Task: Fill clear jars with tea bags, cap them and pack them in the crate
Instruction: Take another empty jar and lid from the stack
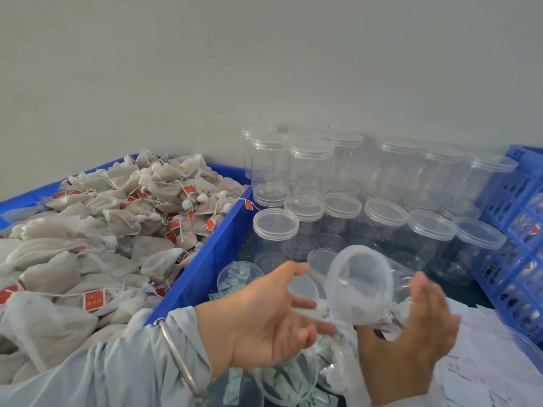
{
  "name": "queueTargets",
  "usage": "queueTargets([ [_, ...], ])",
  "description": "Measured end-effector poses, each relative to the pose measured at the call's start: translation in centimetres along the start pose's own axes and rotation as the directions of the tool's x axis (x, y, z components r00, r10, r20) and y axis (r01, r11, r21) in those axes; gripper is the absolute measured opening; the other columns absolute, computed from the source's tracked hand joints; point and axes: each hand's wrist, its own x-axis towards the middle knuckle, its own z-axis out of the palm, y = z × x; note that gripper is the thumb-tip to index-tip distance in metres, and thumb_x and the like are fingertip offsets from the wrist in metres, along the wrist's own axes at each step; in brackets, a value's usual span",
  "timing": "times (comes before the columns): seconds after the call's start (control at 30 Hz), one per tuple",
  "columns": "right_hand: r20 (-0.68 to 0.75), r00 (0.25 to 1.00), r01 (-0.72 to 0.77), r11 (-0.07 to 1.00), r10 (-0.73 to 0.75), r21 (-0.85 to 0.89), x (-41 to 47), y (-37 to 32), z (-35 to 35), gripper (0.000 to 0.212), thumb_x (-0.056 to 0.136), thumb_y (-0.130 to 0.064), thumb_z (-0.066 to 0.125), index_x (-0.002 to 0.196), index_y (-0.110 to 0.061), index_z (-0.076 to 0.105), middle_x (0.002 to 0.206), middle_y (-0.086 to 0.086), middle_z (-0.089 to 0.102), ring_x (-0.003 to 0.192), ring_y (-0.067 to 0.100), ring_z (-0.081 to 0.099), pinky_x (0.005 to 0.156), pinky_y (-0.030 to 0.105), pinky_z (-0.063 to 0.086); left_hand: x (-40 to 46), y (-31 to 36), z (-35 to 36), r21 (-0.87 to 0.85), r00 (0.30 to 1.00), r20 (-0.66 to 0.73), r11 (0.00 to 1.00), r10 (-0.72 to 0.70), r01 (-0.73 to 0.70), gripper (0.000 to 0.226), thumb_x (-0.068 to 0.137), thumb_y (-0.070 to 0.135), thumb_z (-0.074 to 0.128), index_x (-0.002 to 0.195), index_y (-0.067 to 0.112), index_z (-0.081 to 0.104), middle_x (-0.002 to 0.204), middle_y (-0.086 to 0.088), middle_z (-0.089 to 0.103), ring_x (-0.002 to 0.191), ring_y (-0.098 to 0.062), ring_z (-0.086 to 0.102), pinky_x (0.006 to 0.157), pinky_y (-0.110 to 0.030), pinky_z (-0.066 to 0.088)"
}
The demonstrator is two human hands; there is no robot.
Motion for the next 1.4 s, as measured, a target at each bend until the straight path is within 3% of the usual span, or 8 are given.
queueTargets([
  [0.1,0.036,0.996,-0.086,0.996,0.085,0.027,0.8,0.3,-0.7,0.087,0.05,-0.022,0.072,0.128,-0.005,0.037,0.125,0.031,0.052,0.123,0.038,0.037,0.101,0.071,0.021,0.7,0.2,-1.1,0.493,0.928,-0.16,0.842,0.335,-0.219,0.096,0.059,0.07,0.064,0.138,0.026,0.032,0.132,-0.003,0.049,0.07,-0.015,0.067,0.054,-0.026,0.054],
  [0.17,0.092,0.995,0.021,0.997,-0.027,0.07,0.1,0.1,-0.2,0.079,0.056,-0.027,0.069,0.126,-0.005,0.04,0.124,0.026,0.054,0.123,0.039,0.043,0.102,0.068,0.024,0.6,-0.5,-1.6,0.885,0.825,0.03,0.369,0.564,-0.284,0.109,0.058,0.072,0.071,0.14,0.057,0.001,0.141,0.02,0.021,0.103,-0.005,0.058,0.081,-0.026,0.053],
  [0.23,0.072,0.988,0.13,0.984,-0.14,0.121,-0.9,-0.5,0.4,0.067,0.066,-0.032,0.063,0.124,-0.006,0.042,0.129,0.014,0.051,0.132,0.025,0.039,0.109,0.058,0.021,1.0,-1.1,-1.9,0.945,0.764,0.274,-0.017,0.584,-0.326,0.111,0.064,0.058,0.076,0.129,0.071,-0.013,0.141,0.032,0.003,0.111,-0.007,0.05,0.09,-0.022,0.046],
  [0.33,0.082,0.982,0.158,0.978,-0.17,0.133,-1.6,0.0,1.1,0.062,0.07,-0.035,0.059,0.123,-0.007,0.043,0.131,0.009,0.045,0.13,0.027,0.038,0.112,0.051,0.019,1.2,-1.7,-2.0,0.932,0.742,0.357,-0.166,0.568,-0.322,0.1,0.073,0.037,0.074,0.128,0.072,-0.002,0.138,0.033,0.006,0.098,-0.008,0.051,0.071,-0.009,0.042],
  [0.53,0.049,0.985,0.16,0.98,-0.166,0.115,-1.5,0.0,0.8,0.065,0.068,-0.025,0.068,0.125,-0.006,0.043,0.13,0.012,0.05,0.129,0.027,0.039,0.109,0.057,0.022,1.4,-1.3,-0.6,0.816,0.837,0.013,0.477,0.547,-0.325,0.081,0.064,0.041,0.076,0.127,0.057,0.028,0.122,0.01,0.046,0.087,-0.016,0.065,0.081,-0.033,0.057],
  [0.63,0.141,0.973,-0.2,0.973,0.184,0.111,-0.4,0.5,0.0,0.1,0.049,-0.004,0.089,0.133,-0.013,0.035,0.134,0.017,0.048,0.126,0.027,0.032,0.102,0.067,0.027,1.1,-0.7,-0.2,0.372,0.904,-0.189,0.88,0.383,-0.296,0.038,0.076,0.038,0.066,0.109,0.032,0.048,0.113,-0.008,0.051,0.07,-0.032,0.07,0.061,-0.035,0.059],
  [0.97,0.177,0.927,-0.361,0.912,0.33,0.194,-0.4,1.4,-0.1,0.119,0.045,-0.003,0.092,0.141,-0.024,0.026,0.143,0.009,0.037,0.133,0.019,0.024,0.104,0.068,0.027,0.9,1.3,-2.1,-0.194,0.973,-0.152,0.96,0.172,-0.2,0.049,0.086,0.02,0.051,0.128,-0.003,0.041,0.104,-0.032,0.063,0.076,-0.034,0.07,0.061,-0.034,0.06],
  [1.4,0.199,0.928,-0.363,0.881,0.314,0.302,-0.7,0.7,-0.1,0.119,0.042,-0.009,0.094,0.141,-0.024,0.029,0.143,0.003,0.036,0.134,0.022,0.028,0.102,0.065,0.032,0.8,3.3,-3.2,0.182,0.773,-0.387,0.863,0.503,-0.471,0.036,0.087,-0.016,0.045,0.109,0.008,0.061,0.108,-0.009,0.066,0.095,-0.019,0.068,0.073,-0.029,0.057],
])
